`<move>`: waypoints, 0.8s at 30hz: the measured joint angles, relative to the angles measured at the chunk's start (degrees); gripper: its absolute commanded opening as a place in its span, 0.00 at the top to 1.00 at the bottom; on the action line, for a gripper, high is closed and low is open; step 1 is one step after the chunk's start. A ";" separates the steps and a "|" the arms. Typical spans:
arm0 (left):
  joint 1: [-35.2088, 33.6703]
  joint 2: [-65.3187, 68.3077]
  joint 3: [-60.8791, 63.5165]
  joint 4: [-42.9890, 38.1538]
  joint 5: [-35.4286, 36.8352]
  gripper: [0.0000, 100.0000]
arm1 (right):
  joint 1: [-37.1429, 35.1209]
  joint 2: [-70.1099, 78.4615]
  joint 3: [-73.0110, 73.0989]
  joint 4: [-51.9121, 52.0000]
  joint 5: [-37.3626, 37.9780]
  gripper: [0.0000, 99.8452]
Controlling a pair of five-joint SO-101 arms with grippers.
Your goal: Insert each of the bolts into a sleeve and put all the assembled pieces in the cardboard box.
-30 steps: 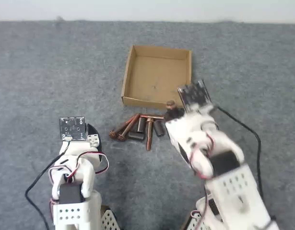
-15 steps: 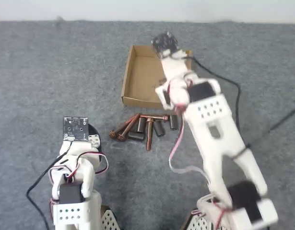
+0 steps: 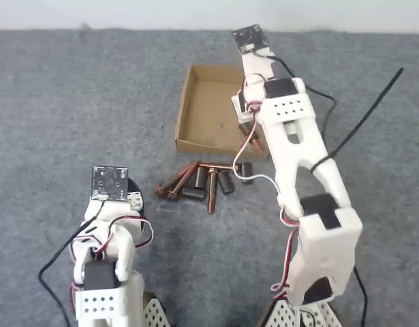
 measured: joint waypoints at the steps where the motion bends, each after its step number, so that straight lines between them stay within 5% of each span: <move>1: 0.00 0.00 0.00 0.00 0.00 0.99 | 0.09 1.05 -1.32 0.00 -0.09 0.91; 12: 0.00 0.00 0.00 0.00 -0.26 0.99 | 0.09 2.99 -4.75 3.25 -0.18 0.99; 24: 0.00 0.00 0.00 0.00 -0.26 0.99 | 0.09 -6.07 -4.75 24.35 -0.18 0.99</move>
